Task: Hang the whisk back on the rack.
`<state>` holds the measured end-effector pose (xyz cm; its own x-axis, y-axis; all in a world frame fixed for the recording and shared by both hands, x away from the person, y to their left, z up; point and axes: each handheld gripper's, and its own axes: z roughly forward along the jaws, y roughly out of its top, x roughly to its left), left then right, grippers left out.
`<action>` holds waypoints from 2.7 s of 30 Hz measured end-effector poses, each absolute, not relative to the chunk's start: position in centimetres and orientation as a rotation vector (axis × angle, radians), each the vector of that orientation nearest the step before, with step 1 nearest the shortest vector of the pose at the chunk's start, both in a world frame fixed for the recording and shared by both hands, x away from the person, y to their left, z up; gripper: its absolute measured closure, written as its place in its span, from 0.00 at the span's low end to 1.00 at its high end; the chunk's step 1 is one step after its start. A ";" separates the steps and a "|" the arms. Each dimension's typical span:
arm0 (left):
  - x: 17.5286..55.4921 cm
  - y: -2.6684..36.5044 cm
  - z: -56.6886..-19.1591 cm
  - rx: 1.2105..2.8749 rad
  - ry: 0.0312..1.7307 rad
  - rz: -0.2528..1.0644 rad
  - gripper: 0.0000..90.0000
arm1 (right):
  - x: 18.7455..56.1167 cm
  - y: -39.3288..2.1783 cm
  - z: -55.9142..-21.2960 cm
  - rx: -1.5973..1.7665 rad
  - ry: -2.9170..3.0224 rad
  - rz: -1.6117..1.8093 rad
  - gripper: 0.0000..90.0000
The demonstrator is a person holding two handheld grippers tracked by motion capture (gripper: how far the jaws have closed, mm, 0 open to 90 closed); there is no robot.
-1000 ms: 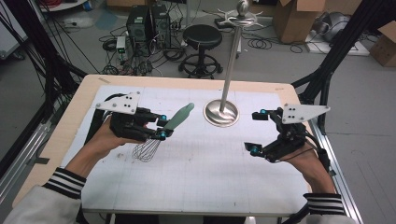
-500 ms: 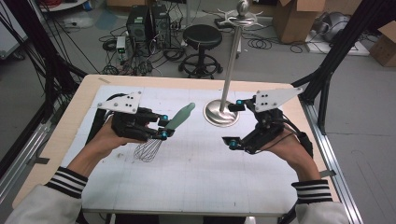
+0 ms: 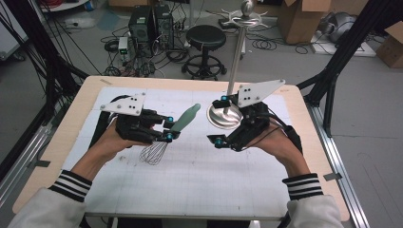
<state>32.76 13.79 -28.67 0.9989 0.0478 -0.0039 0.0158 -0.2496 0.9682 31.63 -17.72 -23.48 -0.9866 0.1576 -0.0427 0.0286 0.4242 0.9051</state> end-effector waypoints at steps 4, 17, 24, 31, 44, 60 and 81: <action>32.7 13.6 -28.7 1.815 0.050 0.026 0.77 | 31.7 -17.0 -23.3 0.157 2.548 1.637 0.00; 32.6 13.1 -28.3 1.811 0.037 0.028 0.77 | 31.8 -15.3 -23.0 0.072 2.550 1.669 0.06; 32.7 12.9 -28.3 1.808 0.036 0.039 0.77 | 31.8 -14.7 -23.0 0.069 2.522 1.704 0.18; 32.6 13.0 -28.2 1.805 0.034 0.044 0.77 | 31.9 -14.4 -23.1 0.075 2.521 1.737 0.33; 32.6 12.9 -28.2 1.805 0.028 0.044 0.77 | 32.0 -14.1 -23.3 0.107 2.515 1.779 0.54; 32.5 13.0 -28.2 1.803 0.025 0.050 0.77 | 31.9 -14.0 -23.4 0.101 2.498 1.799 0.68; 32.6 12.8 -28.6 1.849 0.033 0.113 0.62 | 31.9 -14.2 -23.2 0.149 2.500 1.752 0.73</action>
